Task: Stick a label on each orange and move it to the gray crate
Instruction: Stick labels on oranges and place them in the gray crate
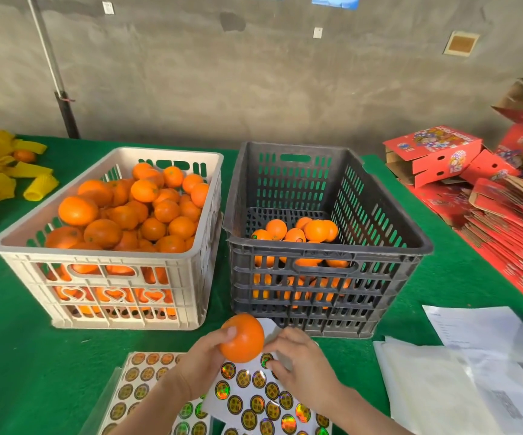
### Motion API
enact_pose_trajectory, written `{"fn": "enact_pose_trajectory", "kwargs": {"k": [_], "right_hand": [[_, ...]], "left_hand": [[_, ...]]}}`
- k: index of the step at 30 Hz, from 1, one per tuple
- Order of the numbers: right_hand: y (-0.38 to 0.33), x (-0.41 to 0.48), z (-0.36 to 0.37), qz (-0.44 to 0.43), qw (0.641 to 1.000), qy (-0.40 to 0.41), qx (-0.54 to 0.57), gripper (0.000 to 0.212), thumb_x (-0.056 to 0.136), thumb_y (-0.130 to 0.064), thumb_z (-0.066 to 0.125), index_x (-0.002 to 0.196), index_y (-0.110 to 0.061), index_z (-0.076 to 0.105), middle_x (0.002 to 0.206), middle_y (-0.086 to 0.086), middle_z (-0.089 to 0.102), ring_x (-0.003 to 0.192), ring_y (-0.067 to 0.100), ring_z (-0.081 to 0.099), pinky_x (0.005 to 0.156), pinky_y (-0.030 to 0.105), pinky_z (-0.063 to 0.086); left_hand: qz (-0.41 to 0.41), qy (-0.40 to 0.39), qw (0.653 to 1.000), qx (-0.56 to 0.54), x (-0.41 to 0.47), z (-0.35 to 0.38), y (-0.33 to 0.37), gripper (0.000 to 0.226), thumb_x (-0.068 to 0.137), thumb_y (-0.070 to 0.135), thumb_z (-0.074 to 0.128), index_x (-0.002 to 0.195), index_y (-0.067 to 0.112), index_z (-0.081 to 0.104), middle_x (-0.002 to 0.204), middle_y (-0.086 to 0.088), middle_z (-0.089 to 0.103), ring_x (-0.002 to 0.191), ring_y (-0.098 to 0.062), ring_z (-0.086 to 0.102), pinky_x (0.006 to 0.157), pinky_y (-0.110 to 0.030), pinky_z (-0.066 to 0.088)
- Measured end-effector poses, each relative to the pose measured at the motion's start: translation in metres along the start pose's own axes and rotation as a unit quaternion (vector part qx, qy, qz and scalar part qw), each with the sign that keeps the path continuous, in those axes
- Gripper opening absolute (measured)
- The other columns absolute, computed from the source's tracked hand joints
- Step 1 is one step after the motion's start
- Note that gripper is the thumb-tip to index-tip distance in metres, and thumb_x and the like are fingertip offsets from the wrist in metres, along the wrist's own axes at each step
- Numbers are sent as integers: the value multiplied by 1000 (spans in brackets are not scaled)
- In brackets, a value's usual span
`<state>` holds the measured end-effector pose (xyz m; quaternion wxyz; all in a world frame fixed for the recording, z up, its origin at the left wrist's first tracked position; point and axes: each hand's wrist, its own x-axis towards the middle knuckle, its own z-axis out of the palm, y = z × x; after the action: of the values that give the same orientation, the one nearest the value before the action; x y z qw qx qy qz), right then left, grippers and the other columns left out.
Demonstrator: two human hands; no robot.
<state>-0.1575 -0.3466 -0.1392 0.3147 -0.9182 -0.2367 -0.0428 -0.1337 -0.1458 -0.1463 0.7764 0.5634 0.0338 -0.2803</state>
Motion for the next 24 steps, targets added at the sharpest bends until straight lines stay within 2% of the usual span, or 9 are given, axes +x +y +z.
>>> {"fn": "enact_pose_trajectory", "kwargs": {"k": [6,10,12,14,16,18,19,21,24], "right_hand": [[1,0,0,33,999,21,29,4,84,-8,65,81,-11,64,80,-29,46,79,-12,45,70,6,33],[3,-3,-1,114,990,40,67,25,88,-3,60,74,-24,56,70,-18,56,69,-2,55,61,11,40],[2,-2,-5,157,980,57,106,28,89,-4,60,73,-27,54,73,-11,61,72,1,57,62,12,42],[-2,1,-14,189,964,92,161,20,90,-7,60,78,-22,58,79,-6,63,73,5,57,64,13,43],[-11,5,-25,190,942,118,250,12,90,-9,62,88,-21,60,87,-4,63,81,11,60,71,15,47],[-24,10,-37,156,928,106,322,12,89,-20,65,99,-24,59,100,-8,64,94,9,62,80,21,50],[-32,12,-42,134,926,100,339,14,87,-25,64,100,-24,59,103,-11,64,100,8,61,82,23,51],[-44,19,-51,106,914,111,376,7,88,-19,63,94,-19,62,106,-9,65,104,10,61,82,24,52],[-57,30,-67,109,886,138,430,5,85,-11,62,82,-8,63,104,0,70,102,15,63,83,29,53]], "left_hand": [[-38,-41,998,9,-3,1,1,102,26,50,91,113,5,61,99,-17,72,86,-26,71,68,-30,56],[-60,-20,995,82,-8,7,6,113,28,41,90,126,1,53,119,-21,64,109,-34,61,94,-42,49],[-38,-3,984,175,-11,11,10,105,35,43,82,130,12,49,134,-9,50,120,-27,52,104,-40,41],[13,20,952,304,-13,11,13,92,42,46,80,126,30,45,141,7,25,127,-18,39,105,-35,40],[78,25,933,350,-13,11,18,79,51,38,82,122,38,46,139,10,26,122,-12,43,96,-24,46],[127,16,935,332,-15,15,26,76,55,27,84,121,41,48,131,7,42,110,-13,55,87,-22,52],[140,15,941,307,-17,19,31,77,56,22,84,122,41,49,128,6,47,107,-17,58,87,-28,54],[150,-4,962,229,-20,26,41,80,57,13,85,124,39,50,127,0,50,105,-24,62,89,-39,55],[130,-66,987,74,-24,33,56,87,54,26,90,129,29,47,124,-14,52,87,-29,64,78,-36,55]]}}
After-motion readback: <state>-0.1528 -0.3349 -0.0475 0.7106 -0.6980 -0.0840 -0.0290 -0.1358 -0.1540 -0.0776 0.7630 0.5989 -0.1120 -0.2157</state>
